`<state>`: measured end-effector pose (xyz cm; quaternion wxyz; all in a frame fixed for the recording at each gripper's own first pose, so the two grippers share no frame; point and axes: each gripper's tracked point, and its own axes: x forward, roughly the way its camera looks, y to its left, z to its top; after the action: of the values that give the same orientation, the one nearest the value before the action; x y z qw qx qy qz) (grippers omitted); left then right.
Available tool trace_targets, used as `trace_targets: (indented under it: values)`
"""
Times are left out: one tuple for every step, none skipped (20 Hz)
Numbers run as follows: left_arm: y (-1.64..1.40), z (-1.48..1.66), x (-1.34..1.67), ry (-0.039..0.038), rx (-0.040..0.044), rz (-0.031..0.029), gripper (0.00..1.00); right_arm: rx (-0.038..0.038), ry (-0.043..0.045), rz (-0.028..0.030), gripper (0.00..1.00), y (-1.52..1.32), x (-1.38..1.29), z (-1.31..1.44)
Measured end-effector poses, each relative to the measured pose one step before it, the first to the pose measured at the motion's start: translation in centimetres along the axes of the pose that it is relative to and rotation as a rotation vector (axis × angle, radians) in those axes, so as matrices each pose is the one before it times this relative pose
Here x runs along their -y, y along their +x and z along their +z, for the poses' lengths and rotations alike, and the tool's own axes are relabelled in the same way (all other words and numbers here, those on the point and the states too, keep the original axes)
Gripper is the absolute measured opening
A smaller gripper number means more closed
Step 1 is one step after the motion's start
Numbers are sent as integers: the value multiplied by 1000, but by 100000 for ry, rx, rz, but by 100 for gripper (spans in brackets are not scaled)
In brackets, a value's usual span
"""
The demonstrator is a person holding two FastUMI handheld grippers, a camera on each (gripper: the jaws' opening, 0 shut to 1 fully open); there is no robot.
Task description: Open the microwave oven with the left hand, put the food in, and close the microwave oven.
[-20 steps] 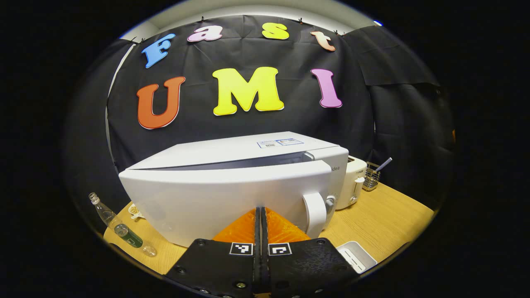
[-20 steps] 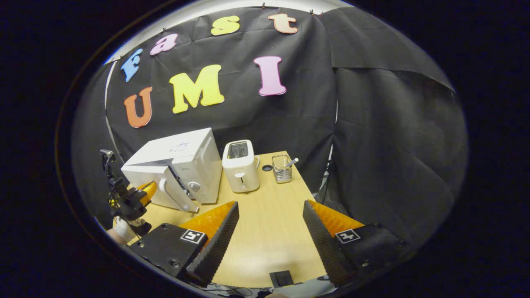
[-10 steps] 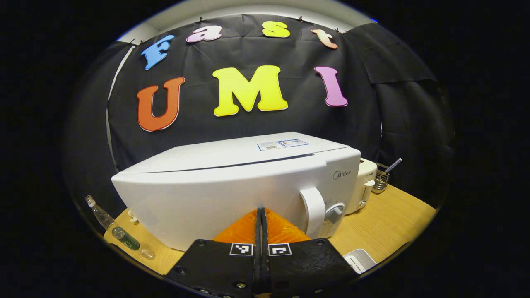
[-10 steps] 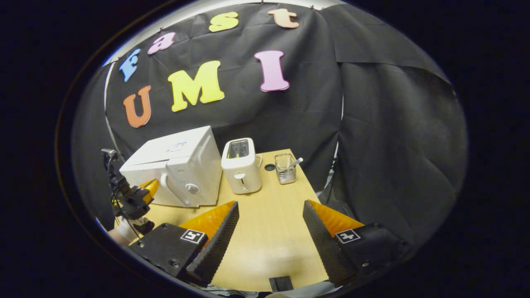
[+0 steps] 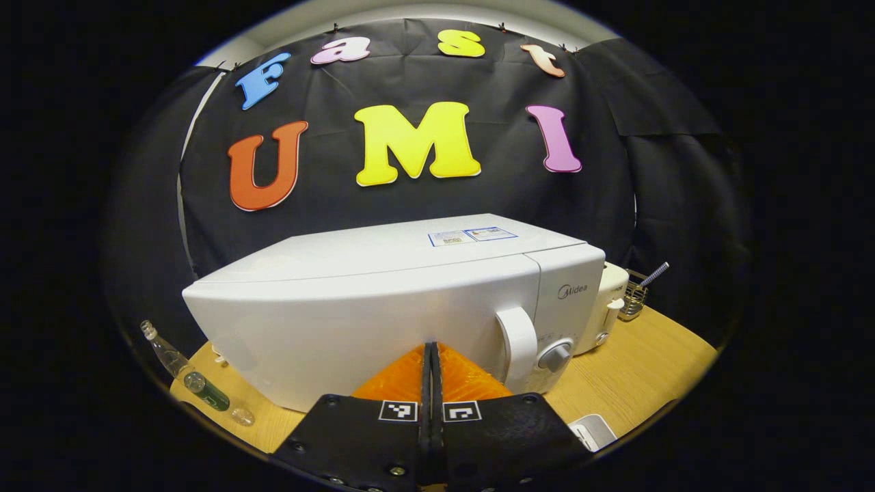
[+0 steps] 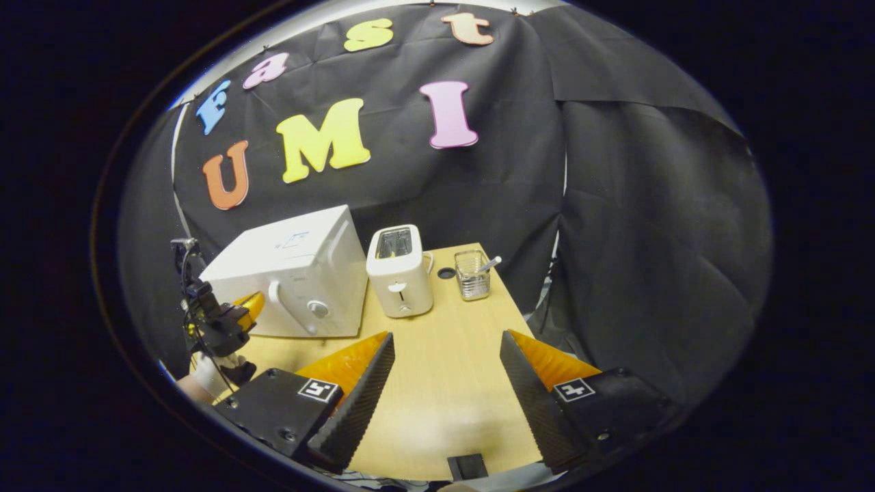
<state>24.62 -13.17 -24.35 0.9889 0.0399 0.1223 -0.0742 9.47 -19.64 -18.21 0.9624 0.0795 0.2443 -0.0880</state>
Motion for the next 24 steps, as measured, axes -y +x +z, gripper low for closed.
trace_targets:
  values:
    - [-351,53,-56,515,214,117,0,75,-97,282,99,-140,-204,-82]
    - [-213,-88,11,691,-55,-342,0,218,-254,-140,99,-191,-66,-83]
    - [-215,-38,-224,897,269,800,0,-44,-504,35,99,-103,-82,-139]
    - [-164,-28,-324,387,-79,856,0,3,-91,-32,99,-132,-13,-70]
    - [-285,-60,-640,795,488,3105,0,-33,287,58,99,-247,14,-84]
    - [-214,-117,-241,685,55,1364,0,0,31,116,99,-160,-26,-111]
    - [-30,-498,324,10,-1637,-1750,0,-274,-776,-829,99,-44,134,-324]
    - [-667,-508,262,-887,-657,-544,48,-289,-814,-711,99,-94,161,-299]
    - [-172,424,-623,225,763,1688,96,-138,28,182,99,-156,5,-151]
    - [-595,279,-271,951,1068,130,95,-346,188,49,99,-202,-56,-121]
    - [-539,283,-129,651,524,195,95,316,96,276,99,-213,-219,-83]
    - [-804,568,-218,422,884,-61,95,554,-348,-1,99,-225,-250,48]
    - [-994,580,-136,256,662,-316,95,1166,-948,228,99,-227,-341,13]
    - [-1072,817,-374,200,1370,306,95,1374,-1192,-202,99,-117,-362,101]
    - [-1348,912,-563,-496,1278,498,95,1087,-969,135,99,-170,-431,132]
    - [-1271,858,-489,-1350,855,72,95,829,-185,166,99,-310,-640,11]
    - [-1472,759,-592,-1830,371,462,95,1603,613,100,99,-446,-671,130]
    - [-1494,816,-750,-1383,-262,804,95,2067,772,1029,99,-504,-1058,329]
    - [-1443,965,-530,-1200,581,-460,95,2109,-175,959,99,-521,-1289,278]
    - [-1489,1190,-1002,-531,1072,1288,95,2629,-585,750,99,-358,-1136,503]
    - [-1480,1044,-1199,-805,938,1038,95,2760,-558,1222,99,-541,-1228,566]
    - [-1417,1220,-1033,-957,1459,693,95,2703,-423,1263,99,-210,-1338,620]
    - [-1257,1046,-1009,-851,433,942,95,1779,-231,1071,99,-116,-1414,453]
    - [-1133,886,-1101,-699,462,1106,95,2289,421,2137,99,-280,-1658,816]
